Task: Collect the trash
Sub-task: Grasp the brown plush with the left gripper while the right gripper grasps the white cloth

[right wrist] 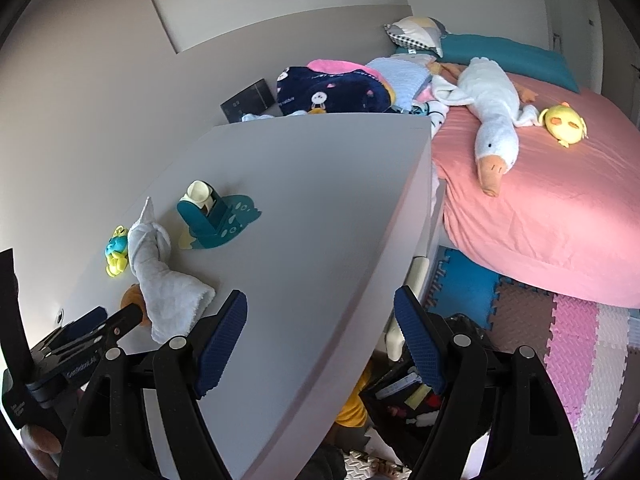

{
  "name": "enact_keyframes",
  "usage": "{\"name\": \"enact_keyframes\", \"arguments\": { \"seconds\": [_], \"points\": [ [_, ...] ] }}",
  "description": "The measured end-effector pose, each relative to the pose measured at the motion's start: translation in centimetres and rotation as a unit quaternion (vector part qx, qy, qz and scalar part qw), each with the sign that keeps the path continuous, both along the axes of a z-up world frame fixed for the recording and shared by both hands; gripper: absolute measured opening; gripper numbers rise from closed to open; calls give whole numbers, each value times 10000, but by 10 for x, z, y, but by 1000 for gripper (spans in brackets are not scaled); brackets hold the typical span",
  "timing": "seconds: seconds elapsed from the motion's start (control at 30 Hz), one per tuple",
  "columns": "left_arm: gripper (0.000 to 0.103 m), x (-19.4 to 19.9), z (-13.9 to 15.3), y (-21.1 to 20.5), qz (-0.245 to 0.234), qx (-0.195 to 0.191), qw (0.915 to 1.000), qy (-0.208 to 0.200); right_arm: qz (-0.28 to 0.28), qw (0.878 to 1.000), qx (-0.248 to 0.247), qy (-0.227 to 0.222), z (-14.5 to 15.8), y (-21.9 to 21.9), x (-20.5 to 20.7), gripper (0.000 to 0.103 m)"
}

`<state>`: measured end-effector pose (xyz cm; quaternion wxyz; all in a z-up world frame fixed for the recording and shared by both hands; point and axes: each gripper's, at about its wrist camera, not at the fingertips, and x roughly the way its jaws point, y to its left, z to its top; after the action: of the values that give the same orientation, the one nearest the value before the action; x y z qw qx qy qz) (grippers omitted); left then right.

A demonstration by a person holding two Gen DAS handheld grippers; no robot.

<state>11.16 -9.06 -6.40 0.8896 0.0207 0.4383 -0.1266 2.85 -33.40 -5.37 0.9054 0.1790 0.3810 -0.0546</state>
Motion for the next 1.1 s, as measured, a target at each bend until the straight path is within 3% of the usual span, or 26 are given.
{"name": "enact_keyframes", "arguments": {
  "seconds": [0.43, 0.7, 1.1],
  "points": [
    [39, 22, -12, 9, -149, -182, 9997, 31, 320, 9994, -152, 19, 1, 27, 20, 76],
    [39, 25, -4, 32, 88, -113, 9998, -146, 645, 9977, -215, 49, 0, 60, 43, 76],
    [39, 34, 0, 90, 887, 25, 9959, -186, 1159, 9931, -139, 99, -3, 116, 79, 76]
  ]
}}
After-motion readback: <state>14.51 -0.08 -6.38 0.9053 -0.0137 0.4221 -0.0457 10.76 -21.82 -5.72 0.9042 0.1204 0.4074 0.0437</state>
